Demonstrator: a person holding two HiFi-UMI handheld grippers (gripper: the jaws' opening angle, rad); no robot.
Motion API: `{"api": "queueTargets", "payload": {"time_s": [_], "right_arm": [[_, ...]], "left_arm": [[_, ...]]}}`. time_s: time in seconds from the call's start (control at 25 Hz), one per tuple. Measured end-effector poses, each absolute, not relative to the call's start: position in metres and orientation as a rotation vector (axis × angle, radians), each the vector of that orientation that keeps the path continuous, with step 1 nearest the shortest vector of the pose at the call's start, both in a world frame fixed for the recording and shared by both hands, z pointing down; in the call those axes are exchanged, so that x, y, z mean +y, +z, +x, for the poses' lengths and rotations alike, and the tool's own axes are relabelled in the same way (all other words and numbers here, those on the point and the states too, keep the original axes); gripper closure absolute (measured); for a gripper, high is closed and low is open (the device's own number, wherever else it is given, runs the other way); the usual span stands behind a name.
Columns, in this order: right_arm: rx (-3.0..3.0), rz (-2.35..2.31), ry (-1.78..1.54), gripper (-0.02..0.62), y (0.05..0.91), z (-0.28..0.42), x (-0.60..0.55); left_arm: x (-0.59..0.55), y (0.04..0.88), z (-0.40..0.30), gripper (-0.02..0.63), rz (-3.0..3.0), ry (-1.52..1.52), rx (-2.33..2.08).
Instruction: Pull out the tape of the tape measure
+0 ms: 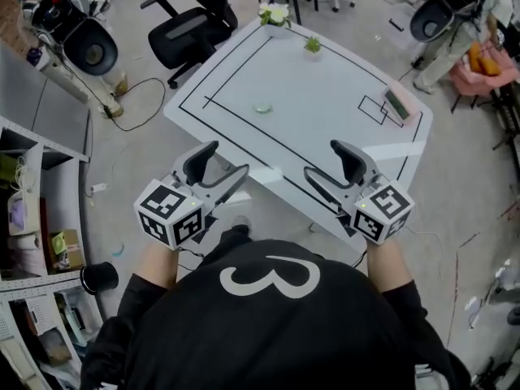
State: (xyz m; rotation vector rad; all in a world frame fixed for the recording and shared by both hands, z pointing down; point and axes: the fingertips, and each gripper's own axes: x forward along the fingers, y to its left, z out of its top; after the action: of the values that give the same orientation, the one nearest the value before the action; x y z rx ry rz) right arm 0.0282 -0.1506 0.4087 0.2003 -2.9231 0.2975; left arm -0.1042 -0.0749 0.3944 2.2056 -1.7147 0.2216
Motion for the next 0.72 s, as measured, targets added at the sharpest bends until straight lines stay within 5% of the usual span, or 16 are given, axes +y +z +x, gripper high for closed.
{"api": "queueTargets", "payload": {"time_s": [0.72], "right_arm": [[-2.787, 0.645, 0.493, 0.264, 0.442, -0.040, -0.231]], "left_arm": [[-0.209, 0.459, -0.184, 0.295, 2.547, 0.583, -1.194]]}}
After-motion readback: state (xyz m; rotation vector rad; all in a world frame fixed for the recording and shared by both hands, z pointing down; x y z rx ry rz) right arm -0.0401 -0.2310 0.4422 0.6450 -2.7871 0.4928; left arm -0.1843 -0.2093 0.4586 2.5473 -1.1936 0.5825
